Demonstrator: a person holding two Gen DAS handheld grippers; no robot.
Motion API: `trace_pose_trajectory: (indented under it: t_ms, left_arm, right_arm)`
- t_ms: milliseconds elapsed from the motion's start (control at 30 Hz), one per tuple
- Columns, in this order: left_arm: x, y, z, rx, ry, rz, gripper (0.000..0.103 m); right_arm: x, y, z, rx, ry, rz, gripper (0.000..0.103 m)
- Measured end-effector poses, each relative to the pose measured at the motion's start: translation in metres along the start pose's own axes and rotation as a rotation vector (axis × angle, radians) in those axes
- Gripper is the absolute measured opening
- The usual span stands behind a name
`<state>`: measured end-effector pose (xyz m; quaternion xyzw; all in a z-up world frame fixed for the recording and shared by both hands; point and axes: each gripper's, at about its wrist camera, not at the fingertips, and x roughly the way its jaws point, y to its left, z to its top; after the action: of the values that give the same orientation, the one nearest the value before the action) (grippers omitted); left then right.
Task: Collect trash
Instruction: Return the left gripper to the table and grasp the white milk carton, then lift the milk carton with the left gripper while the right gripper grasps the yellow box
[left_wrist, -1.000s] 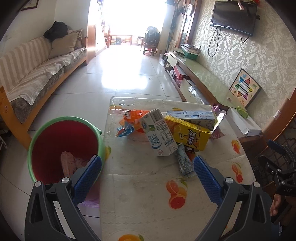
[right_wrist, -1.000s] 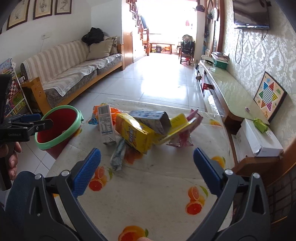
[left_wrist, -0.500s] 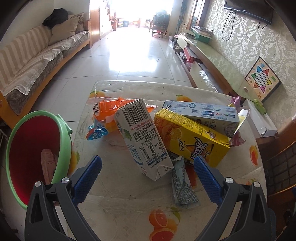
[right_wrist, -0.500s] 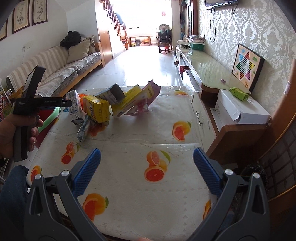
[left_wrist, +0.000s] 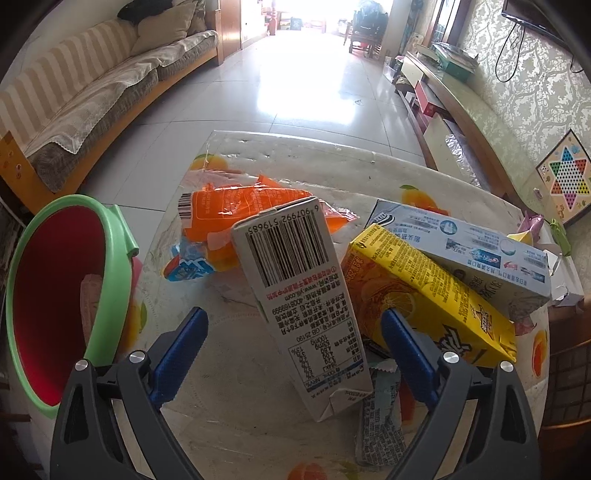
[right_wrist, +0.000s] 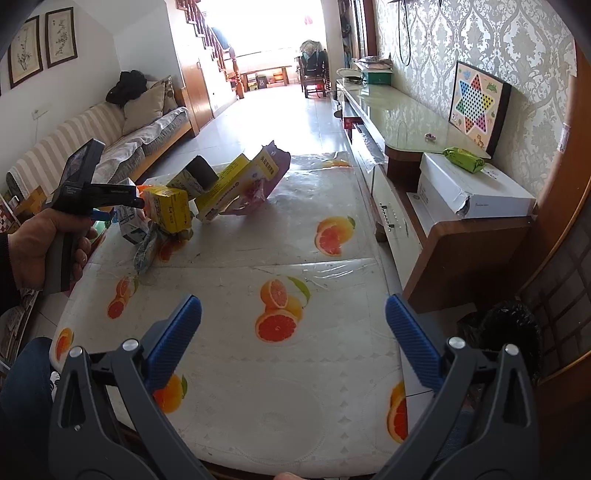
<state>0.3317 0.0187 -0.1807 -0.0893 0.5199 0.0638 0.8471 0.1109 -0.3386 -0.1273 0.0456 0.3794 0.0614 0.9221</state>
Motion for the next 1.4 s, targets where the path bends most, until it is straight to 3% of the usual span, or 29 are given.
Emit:
trace_pose_trajectory:
  t_ms: [100, 167, 367, 667, 1000, 1333, 1400]
  left_arm:
    - [0.007, -0.005, 0.000, -0.002, 0.006, 0.007, 0.074]
    - [0.008, -0.010, -0.001, 0.013, 0.012, 0.006, 0.050]
    - [0.002, -0.014, -0.010, 0.065, 0.002, -0.028, 0.041]
    - [-0.035, 0.004, -0.036, 0.151, -0.068, -0.068, 0.035]
    - [-0.089, 0.036, -0.066, 0.173, -0.138, -0.147, 0.035]
    - [-0.123, 0.077, -0.080, 0.114, -0.169, -0.197, 0.035]
    - [-0.127, 0.084, -0.082, 0.105, -0.172, -0.197, 0.035]
  right_arm:
    - [-0.001, -0.005, -0.001, 0.012, 0.001, -0.007, 0.098]
    - [0.000, -0.008, -0.002, 0.018, 0.005, -0.012, 0.098]
    - [0.009, -0.006, 0.005, -0.001, 0.018, -0.013, 0.098]
    - [0.036, 0.023, 0.042, -0.054, -0.003, 0.016, 0.098]
    - [0.103, 0.040, 0.111, 0.036, -0.030, 0.015, 0.098]
    - [0.183, 0.046, 0.144, 0.162, 0.069, 0.013, 0.098]
    - [0.193, 0.048, 0.144, 0.184, 0.087, 0.018, 0.094]
